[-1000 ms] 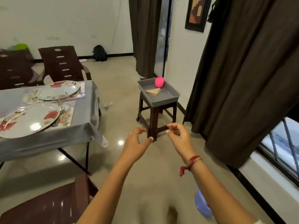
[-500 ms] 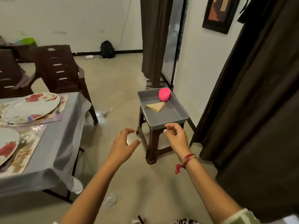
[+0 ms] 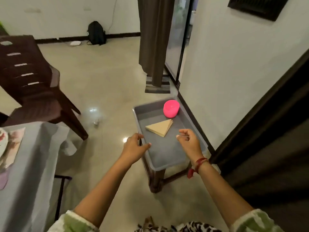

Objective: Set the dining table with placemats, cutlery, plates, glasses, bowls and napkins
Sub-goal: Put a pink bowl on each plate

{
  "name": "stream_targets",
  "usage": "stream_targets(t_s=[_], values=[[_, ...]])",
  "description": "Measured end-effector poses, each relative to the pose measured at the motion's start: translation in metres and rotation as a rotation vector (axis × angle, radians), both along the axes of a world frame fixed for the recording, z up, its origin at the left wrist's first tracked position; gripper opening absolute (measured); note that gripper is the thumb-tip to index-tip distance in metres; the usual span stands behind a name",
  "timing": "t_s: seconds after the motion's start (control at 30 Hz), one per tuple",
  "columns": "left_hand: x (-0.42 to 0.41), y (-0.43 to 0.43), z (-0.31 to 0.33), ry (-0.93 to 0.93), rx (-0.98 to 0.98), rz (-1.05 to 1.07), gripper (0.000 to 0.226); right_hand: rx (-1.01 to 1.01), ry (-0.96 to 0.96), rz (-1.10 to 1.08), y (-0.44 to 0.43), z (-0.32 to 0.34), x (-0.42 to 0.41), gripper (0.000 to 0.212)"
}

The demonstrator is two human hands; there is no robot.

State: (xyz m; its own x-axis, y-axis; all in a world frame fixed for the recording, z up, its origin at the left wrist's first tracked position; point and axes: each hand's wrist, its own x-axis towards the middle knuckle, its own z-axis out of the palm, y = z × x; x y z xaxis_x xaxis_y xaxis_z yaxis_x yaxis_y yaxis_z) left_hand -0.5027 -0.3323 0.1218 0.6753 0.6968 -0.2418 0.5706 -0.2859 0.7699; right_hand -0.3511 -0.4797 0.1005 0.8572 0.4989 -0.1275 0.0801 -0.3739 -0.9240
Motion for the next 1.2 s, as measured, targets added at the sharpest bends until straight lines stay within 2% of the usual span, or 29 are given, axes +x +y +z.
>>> stream_targets(t_s=[0.1,0.27,0.4,0.47,0.6,0.67,0.73,0.93,1.1,1.2], values=[[0.059,0.039,-0.001,0.063,0.043,-0.042,0.05,-0.07,0.023,-0.016,0.027,-0.017,0.049,0.018],[0.153,0.087,-0.029,0.21,0.082,-0.048,0.058,-0.159,0.13,-0.052,0.087,-0.057,0.139,0.038],[0.217,0.117,-0.076,0.26,0.107,-0.019,0.062,-0.206,0.341,-0.085,0.139,-0.106,0.214,0.046],[0.244,0.13,-0.099,0.274,0.117,-0.04,0.067,-0.251,0.423,-0.128,0.159,-0.142,0.245,0.06],[0.296,0.147,-0.142,0.328,0.121,-0.099,0.076,-0.217,0.606,-0.219,0.187,-0.195,0.284,0.079],[0.316,0.15,-0.16,0.361,0.108,-0.118,0.077,-0.18,0.653,-0.262,0.199,-0.212,0.295,0.078],[0.328,0.151,-0.172,0.389,0.088,-0.129,0.077,-0.136,0.698,-0.295,0.209,-0.225,0.3,0.066],[0.348,0.151,-0.176,0.387,-0.006,-0.138,0.072,-0.018,0.899,-0.434,0.234,-0.233,0.309,0.046],[0.343,0.147,-0.163,0.336,-0.084,-0.034,0.061,0.001,1.008,-0.486,0.24,-0.225,0.313,0.054],[0.332,0.144,-0.157,0.337,-0.099,0.036,0.057,0.013,0.983,-0.457,0.234,-0.214,0.311,0.057]])
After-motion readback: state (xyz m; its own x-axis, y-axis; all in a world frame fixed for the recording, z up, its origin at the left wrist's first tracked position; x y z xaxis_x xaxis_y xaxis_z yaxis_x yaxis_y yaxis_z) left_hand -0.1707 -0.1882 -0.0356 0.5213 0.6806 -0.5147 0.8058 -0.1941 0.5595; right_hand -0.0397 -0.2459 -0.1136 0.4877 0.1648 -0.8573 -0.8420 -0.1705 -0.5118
